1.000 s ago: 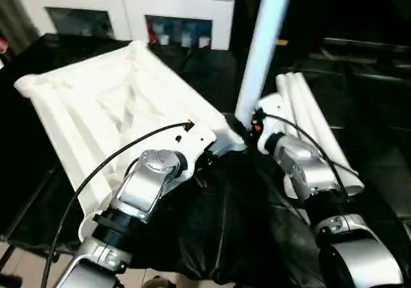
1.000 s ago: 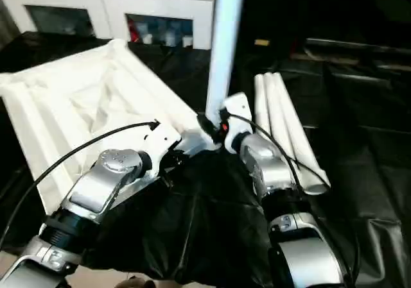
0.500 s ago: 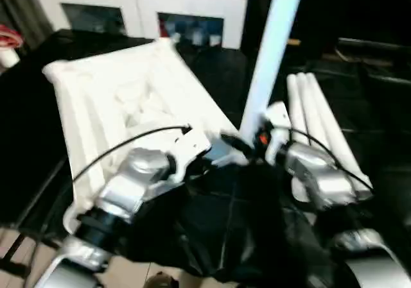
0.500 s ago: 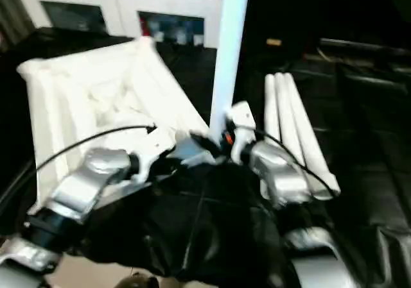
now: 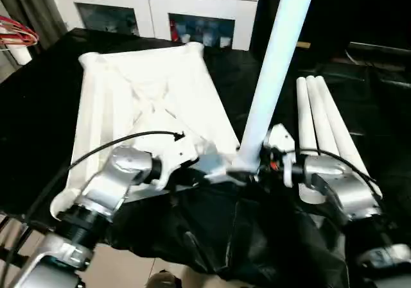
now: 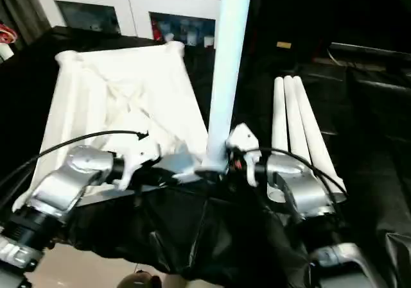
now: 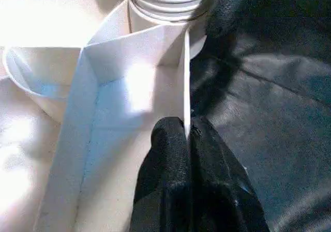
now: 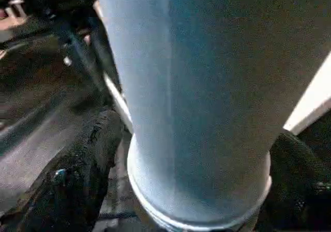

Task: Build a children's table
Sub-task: Insert table leg to table base, then rotate leg to tighten

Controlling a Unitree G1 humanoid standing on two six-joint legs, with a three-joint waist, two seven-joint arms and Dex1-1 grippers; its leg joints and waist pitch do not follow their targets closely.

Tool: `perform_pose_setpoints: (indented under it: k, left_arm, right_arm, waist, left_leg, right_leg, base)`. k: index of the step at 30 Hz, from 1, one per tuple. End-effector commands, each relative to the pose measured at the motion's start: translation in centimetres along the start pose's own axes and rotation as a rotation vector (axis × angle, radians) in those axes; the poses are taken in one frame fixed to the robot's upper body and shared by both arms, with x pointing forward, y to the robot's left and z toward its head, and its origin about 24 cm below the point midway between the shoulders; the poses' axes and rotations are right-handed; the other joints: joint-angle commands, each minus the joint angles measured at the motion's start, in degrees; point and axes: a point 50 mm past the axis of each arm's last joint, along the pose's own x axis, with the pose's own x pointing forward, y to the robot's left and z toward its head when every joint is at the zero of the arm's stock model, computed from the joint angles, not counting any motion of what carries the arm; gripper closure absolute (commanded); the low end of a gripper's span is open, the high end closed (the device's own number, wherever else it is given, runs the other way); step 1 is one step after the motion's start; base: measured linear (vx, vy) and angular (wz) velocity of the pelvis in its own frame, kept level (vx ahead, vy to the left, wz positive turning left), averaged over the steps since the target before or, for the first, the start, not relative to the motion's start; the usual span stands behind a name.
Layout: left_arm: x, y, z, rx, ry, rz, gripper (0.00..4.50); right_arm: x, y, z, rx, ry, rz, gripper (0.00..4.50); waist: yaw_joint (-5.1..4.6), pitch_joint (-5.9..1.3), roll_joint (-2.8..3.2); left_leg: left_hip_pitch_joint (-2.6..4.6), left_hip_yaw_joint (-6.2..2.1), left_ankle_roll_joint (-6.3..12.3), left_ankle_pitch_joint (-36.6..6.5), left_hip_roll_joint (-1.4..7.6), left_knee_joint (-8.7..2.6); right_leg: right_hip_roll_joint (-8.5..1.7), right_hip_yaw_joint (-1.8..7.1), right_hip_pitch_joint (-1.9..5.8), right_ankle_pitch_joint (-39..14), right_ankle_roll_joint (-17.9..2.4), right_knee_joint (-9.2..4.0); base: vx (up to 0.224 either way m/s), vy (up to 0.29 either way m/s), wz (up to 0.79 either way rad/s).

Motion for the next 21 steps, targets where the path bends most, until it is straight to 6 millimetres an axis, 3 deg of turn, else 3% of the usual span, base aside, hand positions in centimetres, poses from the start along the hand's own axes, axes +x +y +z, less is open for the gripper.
perform_pose_setpoints:
  k: [1, 9, 17, 19, 20, 21]
  left_arm:
    - [0.2, 0.1, 1.8, 0.072, -0.045, -0.041, 4.50]
    - [-0.2, 0.2, 1.3, 0.073, -0.034, -0.055, 4.50]
    - [0.5, 0.3, 1.3, 0.038, -0.069, -0.019, 4.50]
    - [0.9, 0.5, 1.6, 0.028, -0.084, 0.015, 4.50]
    - [1.4, 0.8, 1.9, 0.015, -0.100, 0.060, 4.50]
    - [2.3, 1.2, 2.4, -0.006, -0.117, 0.131, 4.50]
  right_arm:
    - [0.4, 0.5, -0.3, -0.014, 0.027, 0.034, 0.94]
    - [0.8, 0.8, -0.1, -0.013, 0.007, 0.043, 1.63]
    - [1.6, 1.2, -0.6, 0.053, -0.037, 0.004, 1.74]
    - [2.0, 1.0, -0.7, 0.073, -0.050, -0.045, 1.74]
    - [2.6, 0.6, -1.0, 0.089, -0.053, -0.139, 1.74]
    - [3.6, -0.1, -1.4, 0.145, -0.058, -0.288, 1.74]
  waist:
    - [0.01, -4.61, 0.42]
    - [0.25, -4.65, 0.39]
    - [0.49, -4.73, 0.25]
    - [0.41, -4.66, 0.17]
    - [0.34, -4.57, 0.18]
    - [-0.11, -4.40, 0.06]
  left_leg:
    - [0.84, -1.18, 3.73, -5.4, 3.59, -3.58]
    - [0.83, -1.24, 2.54, -6.3, 3.57, -3.53]
    - [0.74, -1.20, 2.88, -5.8, 3.58, -3.42]
    - [0.75, -1.27, 2.41, -6.5, 3.54, -3.56]
    - [0.75, -1.23, 2.25, -6.9, 3.49, -3.58]
    - [0.88, -1.27, 0.88, -8.3, 3.30, -3.87]
  right_leg:
    - [-5.23, 2.65, 3.14, 2.4, -16.5, -2.97]
    - [-5.26, 2.72, 3.11, 0.8, -16.2, -2.90]
    - [-5.34, 2.74, 3.09, 1.1, -16.2, -2.77]
    - [-5.40, 2.72, 3.11, -0.9, -15.9, -3.04]
    - [-5.36, 2.76, 3.04, -1.7, -15.7, -3.12]
    - [-5.53, 2.81, 2.98, -5.8, -15.0, -3.71]
  base:
    - [0.000, 0.000, 0.00]
    - [0.000, 0.000, 0.00]
    - [0.000, 0.000, 0.00]
    - [0.000, 0.000, 0.00]
    - [0.000, 0.000, 0.00]
    - [0.000, 0.000, 0.00]
